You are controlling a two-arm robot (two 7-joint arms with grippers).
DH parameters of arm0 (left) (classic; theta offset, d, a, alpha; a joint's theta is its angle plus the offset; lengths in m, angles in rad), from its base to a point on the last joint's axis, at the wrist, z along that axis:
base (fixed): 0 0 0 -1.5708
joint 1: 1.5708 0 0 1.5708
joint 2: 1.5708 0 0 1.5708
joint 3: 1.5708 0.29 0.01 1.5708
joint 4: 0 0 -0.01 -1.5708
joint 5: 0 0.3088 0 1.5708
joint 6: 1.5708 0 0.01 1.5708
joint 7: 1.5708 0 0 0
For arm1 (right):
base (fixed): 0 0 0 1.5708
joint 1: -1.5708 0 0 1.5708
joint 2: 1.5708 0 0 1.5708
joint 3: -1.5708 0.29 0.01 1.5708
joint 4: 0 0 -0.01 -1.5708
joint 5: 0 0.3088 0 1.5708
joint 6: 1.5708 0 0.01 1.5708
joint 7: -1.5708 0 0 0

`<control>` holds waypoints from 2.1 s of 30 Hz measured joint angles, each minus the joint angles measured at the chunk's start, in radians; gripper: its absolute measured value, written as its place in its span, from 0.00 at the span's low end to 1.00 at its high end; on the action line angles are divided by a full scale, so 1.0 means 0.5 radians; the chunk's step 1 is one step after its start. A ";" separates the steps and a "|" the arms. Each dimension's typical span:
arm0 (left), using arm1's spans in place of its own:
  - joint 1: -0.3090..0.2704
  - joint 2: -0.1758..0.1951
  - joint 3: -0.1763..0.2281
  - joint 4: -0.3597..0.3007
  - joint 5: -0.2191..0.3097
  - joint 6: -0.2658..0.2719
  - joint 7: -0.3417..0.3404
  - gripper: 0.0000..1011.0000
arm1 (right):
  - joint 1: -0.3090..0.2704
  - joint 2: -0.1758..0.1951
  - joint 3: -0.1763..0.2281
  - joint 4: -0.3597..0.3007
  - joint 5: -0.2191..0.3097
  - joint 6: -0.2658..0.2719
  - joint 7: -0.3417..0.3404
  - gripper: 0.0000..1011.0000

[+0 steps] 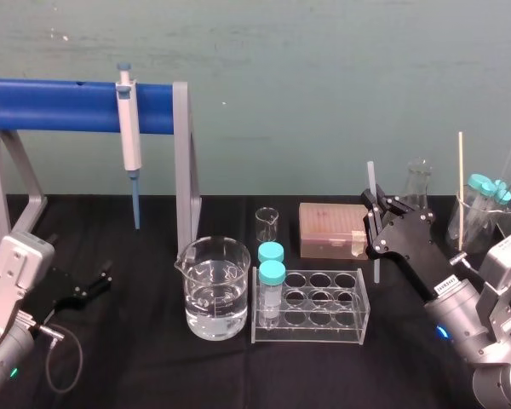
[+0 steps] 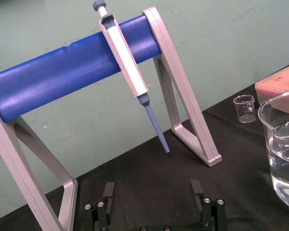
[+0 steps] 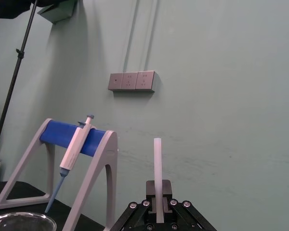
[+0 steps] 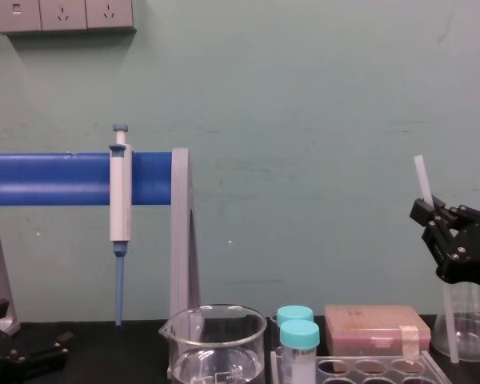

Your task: Pick up the stirring rod with one hand, then place it down.

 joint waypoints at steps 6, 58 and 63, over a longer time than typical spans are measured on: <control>0.000 0.000 0.000 0.000 0.000 0.000 0.000 0.99 | 0.000 0.000 0.000 0.000 0.000 0.000 0.000 0.07; 0.000 0.000 0.000 0.000 0.000 0.000 0.000 0.99 | 0.000 0.000 0.000 0.000 0.000 -0.003 0.000 0.07; 0.000 0.000 0.000 0.000 0.000 0.000 0.000 0.99 | 0.000 0.000 0.000 0.000 0.000 -0.003 0.000 0.07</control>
